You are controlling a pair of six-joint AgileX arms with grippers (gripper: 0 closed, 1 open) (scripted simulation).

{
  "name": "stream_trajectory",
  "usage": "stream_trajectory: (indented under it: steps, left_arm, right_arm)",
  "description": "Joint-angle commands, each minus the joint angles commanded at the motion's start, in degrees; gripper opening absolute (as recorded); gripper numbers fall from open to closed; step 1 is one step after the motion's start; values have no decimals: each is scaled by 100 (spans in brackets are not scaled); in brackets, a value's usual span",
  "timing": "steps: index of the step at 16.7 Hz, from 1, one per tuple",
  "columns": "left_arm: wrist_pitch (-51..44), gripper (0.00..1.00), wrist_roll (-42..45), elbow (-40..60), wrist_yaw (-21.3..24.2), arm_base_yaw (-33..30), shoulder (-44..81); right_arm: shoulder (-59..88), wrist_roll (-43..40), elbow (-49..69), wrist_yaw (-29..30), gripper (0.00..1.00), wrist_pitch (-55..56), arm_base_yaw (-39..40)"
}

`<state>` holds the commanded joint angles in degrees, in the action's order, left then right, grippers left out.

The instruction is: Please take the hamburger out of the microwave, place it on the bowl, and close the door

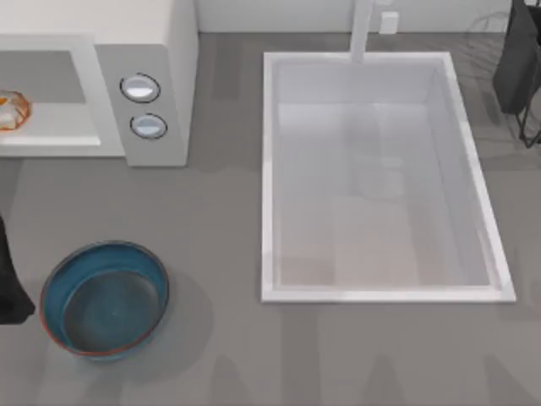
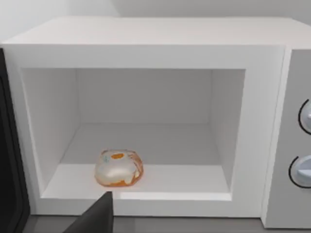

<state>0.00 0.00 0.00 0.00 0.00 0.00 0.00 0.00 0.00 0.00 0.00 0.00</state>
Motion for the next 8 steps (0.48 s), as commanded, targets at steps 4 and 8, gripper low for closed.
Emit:
stream_trajectory:
  steps: [4, 8]
  left_arm:
    - [0, 100, 0, 0, 0, 0, 0]
    - [244, 100, 20, 229, 51, 44, 552]
  right_arm:
    - [0, 0, 0, 0, 100, 0, 0]
    - [0, 0, 0, 0, 100, 0, 0]
